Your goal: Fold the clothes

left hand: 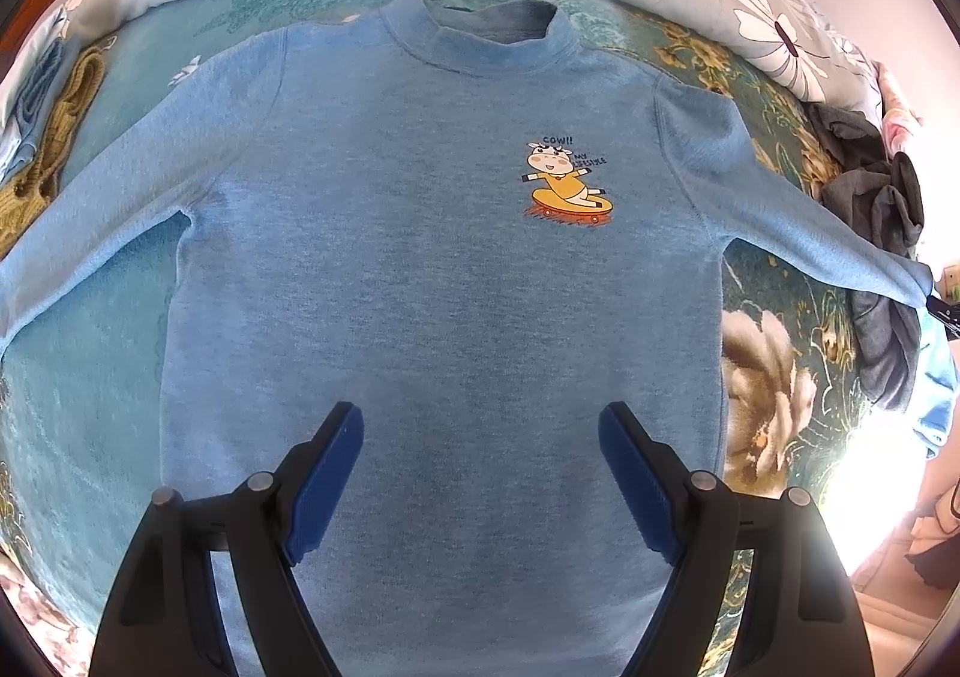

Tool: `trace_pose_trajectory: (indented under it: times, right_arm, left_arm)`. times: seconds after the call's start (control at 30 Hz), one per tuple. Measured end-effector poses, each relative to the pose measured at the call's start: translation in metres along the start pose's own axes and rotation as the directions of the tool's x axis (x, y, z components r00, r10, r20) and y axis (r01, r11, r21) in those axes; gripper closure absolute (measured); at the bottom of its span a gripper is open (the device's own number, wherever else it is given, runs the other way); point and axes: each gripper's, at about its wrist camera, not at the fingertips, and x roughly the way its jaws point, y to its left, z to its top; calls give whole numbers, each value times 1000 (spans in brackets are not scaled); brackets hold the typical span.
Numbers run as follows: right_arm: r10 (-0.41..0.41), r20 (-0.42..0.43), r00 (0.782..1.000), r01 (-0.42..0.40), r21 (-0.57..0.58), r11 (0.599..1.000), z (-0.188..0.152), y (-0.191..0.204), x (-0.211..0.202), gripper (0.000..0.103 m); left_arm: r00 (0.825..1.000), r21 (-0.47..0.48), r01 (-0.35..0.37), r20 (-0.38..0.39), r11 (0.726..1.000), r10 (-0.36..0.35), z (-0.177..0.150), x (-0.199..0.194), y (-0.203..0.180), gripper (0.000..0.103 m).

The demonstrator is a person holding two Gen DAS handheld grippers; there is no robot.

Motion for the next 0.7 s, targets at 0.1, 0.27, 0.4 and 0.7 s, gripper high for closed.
trace_pose_trajectory:
  times: [0.1, 0.27, 0.4, 0.7]
  right_arm:
    - [-1, 22, 1000, 1, 4, 1000, -2, 3, -8, 100]
    - [53, 31, 998, -55, 80, 995, -8, -4, -10, 96]
    - [90, 33, 995, -94, 143, 985, -15, -6, -3, 57]
    - [188, 70, 980, -200, 236, 951, -11, -5, 10, 57]
  left_arm:
    - [1000, 0, 1, -5, 1000, -1, -1, 1, -2, 21]
    - [1000, -4, 4, -9, 1000, -4, -5, 0, -1, 21]
    - [1000, 2, 3, -11, 1000, -3, -5, 1, -2, 21]
    - [1000, -9, -5, -2, 1000, 5, -4, -5, 7, 21]
